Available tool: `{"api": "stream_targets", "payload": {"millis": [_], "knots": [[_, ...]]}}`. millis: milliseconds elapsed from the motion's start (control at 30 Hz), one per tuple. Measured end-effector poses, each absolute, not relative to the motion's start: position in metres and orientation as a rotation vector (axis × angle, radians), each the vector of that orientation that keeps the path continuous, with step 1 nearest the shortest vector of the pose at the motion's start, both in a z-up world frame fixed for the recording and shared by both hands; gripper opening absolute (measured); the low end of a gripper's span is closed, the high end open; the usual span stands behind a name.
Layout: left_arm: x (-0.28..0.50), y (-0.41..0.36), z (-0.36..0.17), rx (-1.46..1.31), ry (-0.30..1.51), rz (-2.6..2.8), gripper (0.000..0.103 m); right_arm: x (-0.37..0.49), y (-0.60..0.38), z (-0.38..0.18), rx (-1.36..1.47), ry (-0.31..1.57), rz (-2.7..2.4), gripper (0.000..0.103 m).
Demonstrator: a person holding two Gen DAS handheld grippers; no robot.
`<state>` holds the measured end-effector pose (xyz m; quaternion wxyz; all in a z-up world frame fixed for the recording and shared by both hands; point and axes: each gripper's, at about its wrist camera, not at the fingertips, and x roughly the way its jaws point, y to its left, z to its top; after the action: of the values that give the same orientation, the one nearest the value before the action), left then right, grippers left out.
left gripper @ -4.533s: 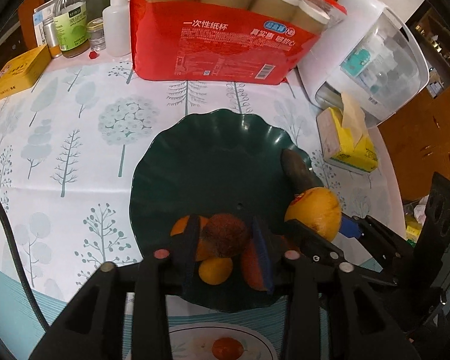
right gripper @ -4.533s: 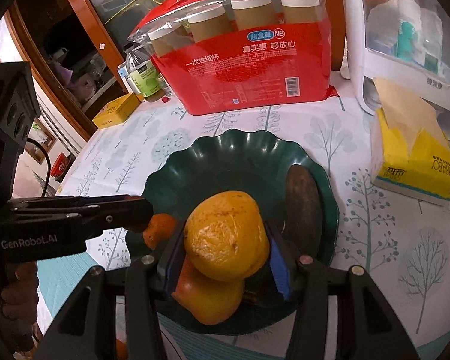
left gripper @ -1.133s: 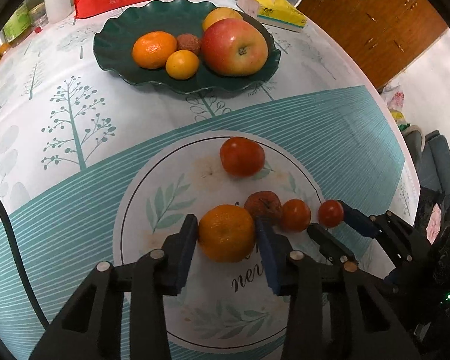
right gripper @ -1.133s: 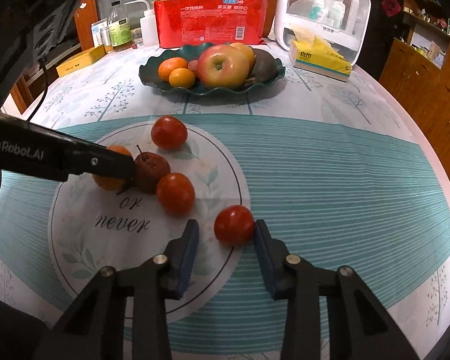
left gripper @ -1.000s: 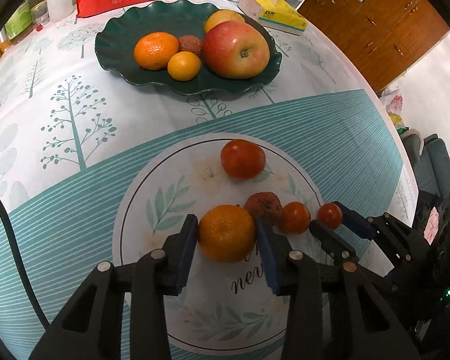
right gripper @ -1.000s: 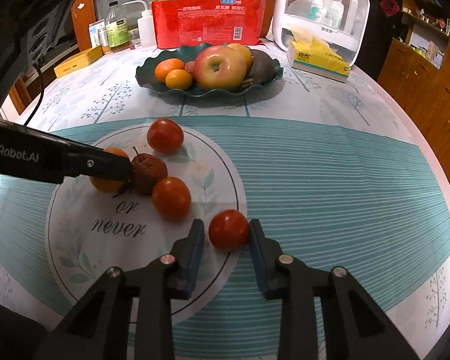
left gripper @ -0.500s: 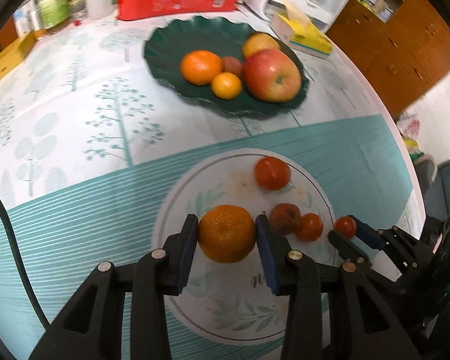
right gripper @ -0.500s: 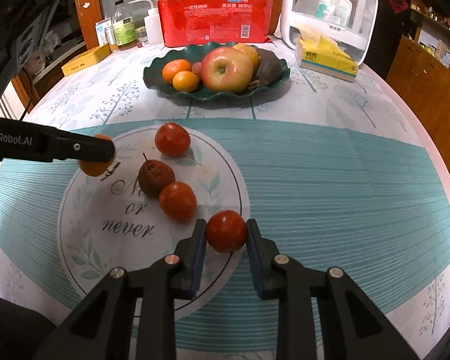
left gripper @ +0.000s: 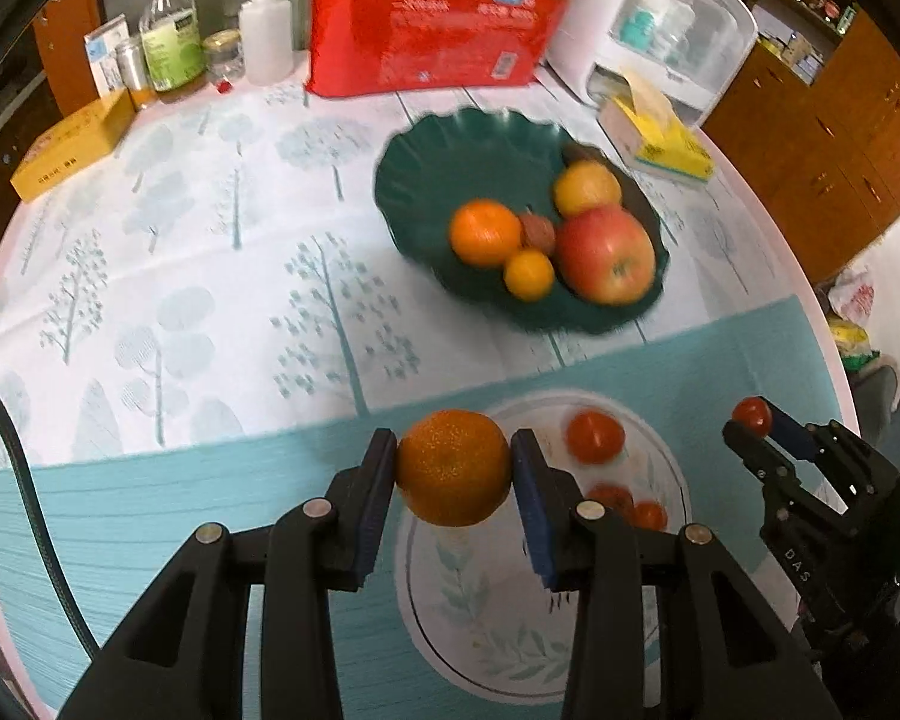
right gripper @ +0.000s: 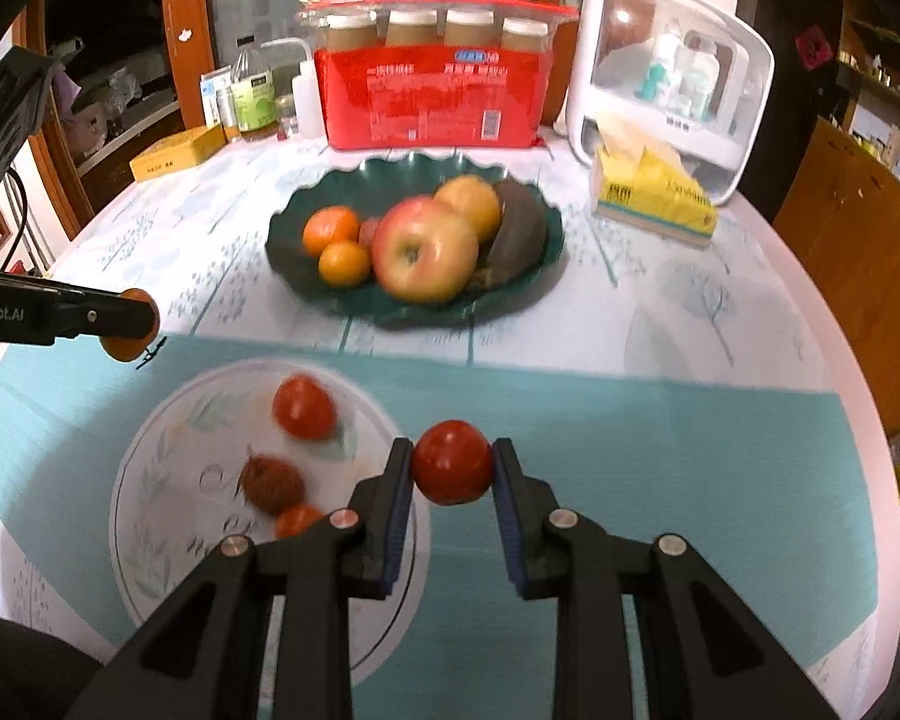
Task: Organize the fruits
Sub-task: 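Carry the orange and tomato with both tools over the green plate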
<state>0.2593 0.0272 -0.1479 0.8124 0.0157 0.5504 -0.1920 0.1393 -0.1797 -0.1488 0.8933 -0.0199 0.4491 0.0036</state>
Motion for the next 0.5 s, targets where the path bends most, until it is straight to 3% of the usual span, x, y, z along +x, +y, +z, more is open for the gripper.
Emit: {"api": "stream_targets", "payload": {"millis": [500], "knots": [[0.35,0.026,-0.107,0.039,1.051,-0.349,0.038,0.221,-0.173,-0.108,-0.111,0.801,0.061,0.026]]}}
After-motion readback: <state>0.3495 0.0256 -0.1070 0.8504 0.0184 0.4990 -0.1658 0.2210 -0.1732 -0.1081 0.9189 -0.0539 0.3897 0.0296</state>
